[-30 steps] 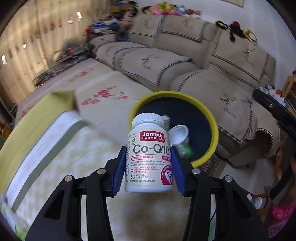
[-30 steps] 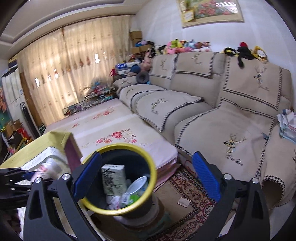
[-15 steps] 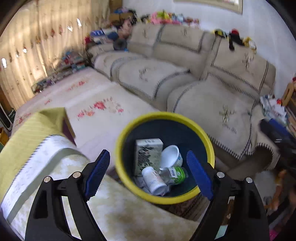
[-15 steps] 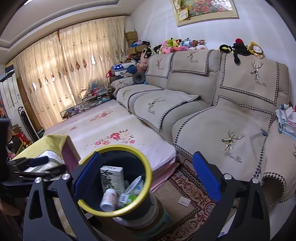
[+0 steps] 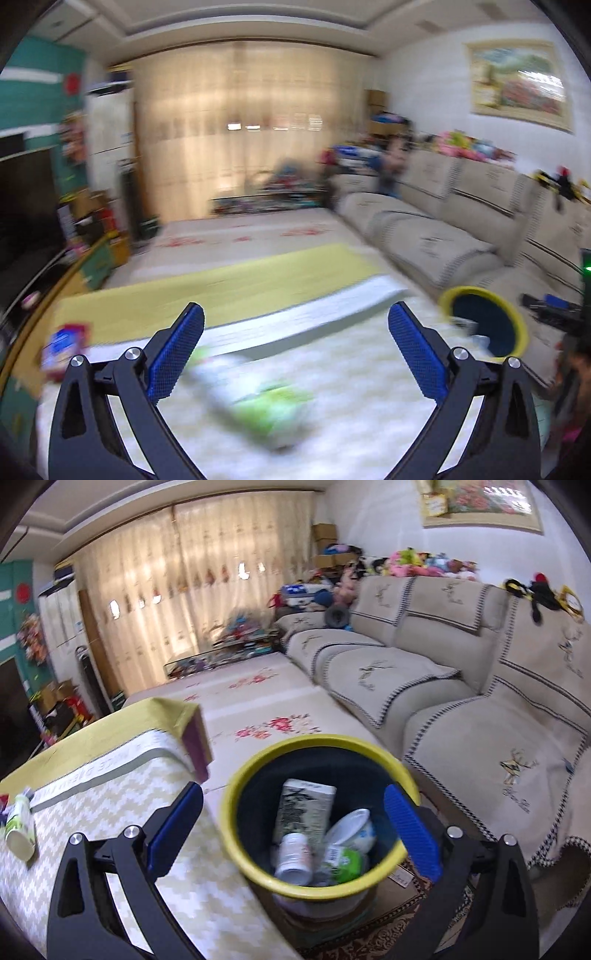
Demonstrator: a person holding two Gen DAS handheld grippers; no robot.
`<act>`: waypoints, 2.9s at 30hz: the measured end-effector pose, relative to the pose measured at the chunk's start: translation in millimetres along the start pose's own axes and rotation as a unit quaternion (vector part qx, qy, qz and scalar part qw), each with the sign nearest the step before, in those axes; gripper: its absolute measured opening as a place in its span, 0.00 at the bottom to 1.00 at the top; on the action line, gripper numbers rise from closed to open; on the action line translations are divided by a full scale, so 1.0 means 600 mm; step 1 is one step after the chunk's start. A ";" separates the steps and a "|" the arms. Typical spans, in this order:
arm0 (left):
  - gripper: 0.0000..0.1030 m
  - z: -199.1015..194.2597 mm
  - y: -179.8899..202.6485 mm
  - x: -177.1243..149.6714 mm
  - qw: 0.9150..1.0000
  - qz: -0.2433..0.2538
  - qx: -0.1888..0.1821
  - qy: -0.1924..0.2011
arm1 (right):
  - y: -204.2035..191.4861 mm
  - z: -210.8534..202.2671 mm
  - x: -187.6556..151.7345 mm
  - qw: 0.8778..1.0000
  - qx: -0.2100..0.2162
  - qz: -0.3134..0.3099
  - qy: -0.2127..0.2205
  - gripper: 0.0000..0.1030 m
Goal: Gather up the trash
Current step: 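Reach the right gripper to the green coconut-water bottle and grasp it, then carry the coconut-water bottle over the bin and open the right gripper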
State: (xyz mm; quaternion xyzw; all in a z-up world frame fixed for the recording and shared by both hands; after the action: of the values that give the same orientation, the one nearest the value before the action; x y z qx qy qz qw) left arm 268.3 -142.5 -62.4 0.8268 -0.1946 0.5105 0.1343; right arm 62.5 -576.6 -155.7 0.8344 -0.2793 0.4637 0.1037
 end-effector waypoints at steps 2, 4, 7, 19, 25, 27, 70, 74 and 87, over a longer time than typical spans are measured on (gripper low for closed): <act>0.95 -0.008 -0.085 -0.019 0.999 -0.033 0.039 0.001 | -0.030 0.002 0.002 1.000 0.011 -0.010 -0.003 0.91; 0.95 -0.011 -0.145 -0.037 0.996 -0.049 0.069 0.003 | -0.060 0.003 0.003 0.999 0.027 -0.018 -0.008 0.91; 0.95 -0.016 -0.225 -0.067 0.991 -0.072 0.113 -0.003 | -0.120 0.005 0.003 0.997 0.056 -0.046 -0.017 0.91; 0.95 -0.037 -0.322 -0.092 0.982 -0.101 0.159 -0.004 | -0.410 -0.029 -0.032 0.942 0.274 -0.183 -0.066 0.91; 0.95 -0.047 -0.317 -0.098 0.981 -0.129 0.145 -0.003 | -0.523 -0.051 -0.063 0.900 0.355 -0.234 -0.094 0.91; 0.95 -0.049 -0.320 -0.098 0.980 -0.139 0.140 0.000 | -0.554 -0.037 -0.085 0.889 0.363 -0.252 -0.118 0.91; 0.95 -0.033 -0.268 -0.101 0.986 -0.100 0.133 -0.016 | -0.442 -0.070 -0.021 0.907 0.354 -0.191 -0.126 0.48; 0.95 -0.033 -0.265 -0.100 0.986 -0.099 0.133 -0.016 | -0.413 -0.068 -0.007 0.914 0.344 -0.177 -0.123 0.48; 0.95 -0.028 -0.261 -0.104 0.986 -0.094 0.133 -0.022 | -0.308 -0.065 0.057 0.939 0.304 -0.132 -0.094 0.48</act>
State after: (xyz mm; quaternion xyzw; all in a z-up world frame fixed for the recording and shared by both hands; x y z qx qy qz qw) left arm 301.8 15.1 -114.7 0.8630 -0.0495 0.4984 0.0658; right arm 152.6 -420.1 -90.1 0.8953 -0.0210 0.4281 -0.1213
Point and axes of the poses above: each gripper's, at about its wrist camera, not at the fingertips, and z roughly the way its jaws point, y to its right, x to its top, the point moved 5 cm from there along z, roughly the way its jaws point, and after that the axes turned 1 degree about -z, right-handed, at the moved point
